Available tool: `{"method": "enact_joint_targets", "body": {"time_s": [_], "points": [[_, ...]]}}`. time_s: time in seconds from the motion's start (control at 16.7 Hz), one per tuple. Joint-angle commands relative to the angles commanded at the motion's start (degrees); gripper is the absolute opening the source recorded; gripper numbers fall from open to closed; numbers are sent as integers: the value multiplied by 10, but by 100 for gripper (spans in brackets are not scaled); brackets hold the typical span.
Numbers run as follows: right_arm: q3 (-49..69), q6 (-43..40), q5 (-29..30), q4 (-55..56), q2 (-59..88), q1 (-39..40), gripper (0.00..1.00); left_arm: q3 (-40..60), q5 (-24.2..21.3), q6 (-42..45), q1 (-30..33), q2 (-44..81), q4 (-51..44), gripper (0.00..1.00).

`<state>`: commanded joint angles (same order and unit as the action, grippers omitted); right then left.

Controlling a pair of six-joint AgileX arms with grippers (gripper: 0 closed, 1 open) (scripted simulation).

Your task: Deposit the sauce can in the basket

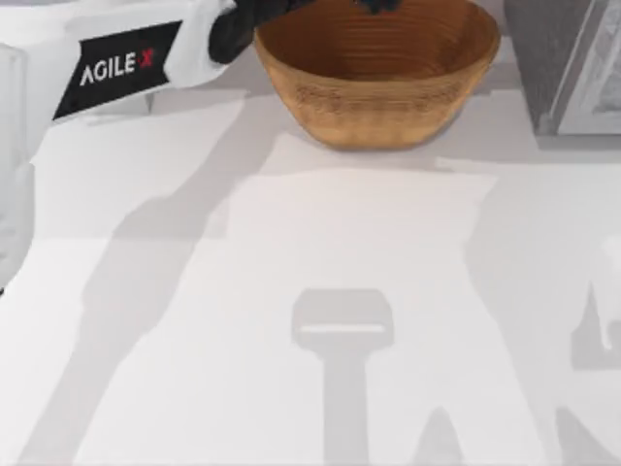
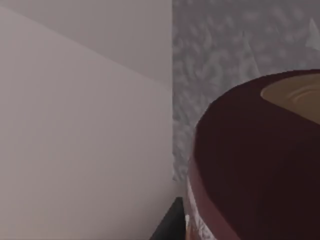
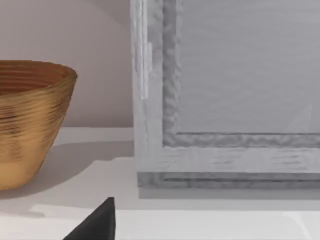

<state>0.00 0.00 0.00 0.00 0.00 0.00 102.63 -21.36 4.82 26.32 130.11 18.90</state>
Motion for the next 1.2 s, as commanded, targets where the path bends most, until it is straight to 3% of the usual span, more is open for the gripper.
{"method": "enact_joint_targets", "body": {"time_s": [0.3, 0.6, 1.2], "points": [[0, 0, 0, 0, 0, 0, 100, 85, 12, -5, 11, 67, -18, 0], [0, 0, 0, 0, 0, 0, 100, 92, 13, -5, 12, 72, -20, 0], [0, 0, 0, 0, 0, 0, 100, 92, 13, -5, 12, 72, -20, 75]]}}
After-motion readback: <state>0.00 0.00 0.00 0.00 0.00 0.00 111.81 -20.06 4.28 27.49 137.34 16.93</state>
